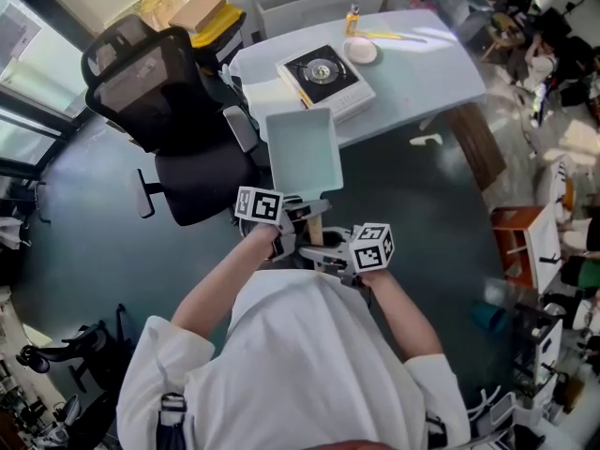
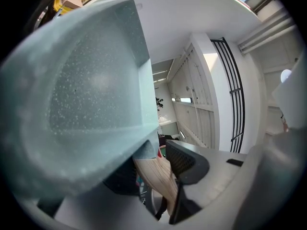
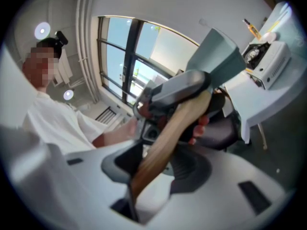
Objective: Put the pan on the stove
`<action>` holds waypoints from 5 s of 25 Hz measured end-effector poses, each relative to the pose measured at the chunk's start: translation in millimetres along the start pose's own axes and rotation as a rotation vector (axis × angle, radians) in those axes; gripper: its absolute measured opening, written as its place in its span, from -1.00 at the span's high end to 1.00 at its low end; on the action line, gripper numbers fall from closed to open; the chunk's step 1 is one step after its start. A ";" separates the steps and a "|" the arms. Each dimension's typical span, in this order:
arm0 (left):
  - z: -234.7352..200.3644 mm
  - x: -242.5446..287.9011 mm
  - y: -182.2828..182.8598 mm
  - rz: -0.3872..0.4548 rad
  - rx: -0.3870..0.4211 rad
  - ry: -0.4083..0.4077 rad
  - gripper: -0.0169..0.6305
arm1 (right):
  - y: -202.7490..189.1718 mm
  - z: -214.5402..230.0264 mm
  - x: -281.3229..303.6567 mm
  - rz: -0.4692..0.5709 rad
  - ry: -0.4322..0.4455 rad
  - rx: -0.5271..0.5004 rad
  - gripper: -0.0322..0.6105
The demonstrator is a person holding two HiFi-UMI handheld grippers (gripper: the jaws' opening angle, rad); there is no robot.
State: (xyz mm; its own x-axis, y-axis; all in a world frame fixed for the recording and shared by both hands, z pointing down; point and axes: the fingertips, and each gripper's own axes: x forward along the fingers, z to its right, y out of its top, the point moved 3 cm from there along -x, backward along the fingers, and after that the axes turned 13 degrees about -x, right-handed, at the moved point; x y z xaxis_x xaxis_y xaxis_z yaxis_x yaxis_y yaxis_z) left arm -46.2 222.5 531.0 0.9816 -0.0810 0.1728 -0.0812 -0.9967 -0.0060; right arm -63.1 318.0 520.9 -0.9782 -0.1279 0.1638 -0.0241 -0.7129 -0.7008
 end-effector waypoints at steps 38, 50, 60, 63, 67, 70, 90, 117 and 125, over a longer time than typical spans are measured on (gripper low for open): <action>-4.8 29.1 177.7 -0.126 0.002 -0.009 0.37 | 124.4 131.3 22.6 0.059 -0.105 0.035 0.32; -10.0 77.8 209.1 0.009 -0.024 -0.001 0.37 | 136.7 174.4 -27.1 -0.059 -0.008 0.015 0.32; -13.2 118.5 235.0 0.115 -0.035 0.006 0.36 | 148.4 210.6 -67.6 -0.129 0.066 -0.005 0.32; -14.1 129.4 240.6 0.141 -0.042 0.004 0.36 | 151.3 218.4 -78.8 -0.143 0.085 -0.002 0.32; -18.9 140.9 247.2 0.159 -0.049 0.003 0.36 | 151.0 230.7 -88.3 -0.156 0.098 -0.002 0.32; -21.9 144.9 255.0 0.157 -0.044 0.014 0.36 | 154.0 239.2 -90.1 -0.162 0.101 0.002 0.32; -74.5 162.1 301.9 0.080 -0.052 -0.006 0.36 | 152.4 308.2 -72.0 -0.176 0.033 0.050 0.33; -155.4 174.5 337.4 0.023 -0.099 -0.021 0.36 | 126.7 385.1 -43.6 -0.190 -0.068 0.171 0.36; -162.5 176.8 341.7 0.036 -0.109 -0.012 0.35 | 124.2 393.0 -43.9 -0.198 -0.064 0.190 0.36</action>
State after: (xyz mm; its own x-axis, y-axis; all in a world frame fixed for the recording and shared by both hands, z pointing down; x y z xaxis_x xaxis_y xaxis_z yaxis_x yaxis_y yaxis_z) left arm 71.5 -131.1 719.6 0.9796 -0.1175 0.1630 -0.1341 -0.9864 0.0954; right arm 58.0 -35.8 699.5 -0.9430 -0.0128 0.3324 -0.1681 -0.8441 -0.5092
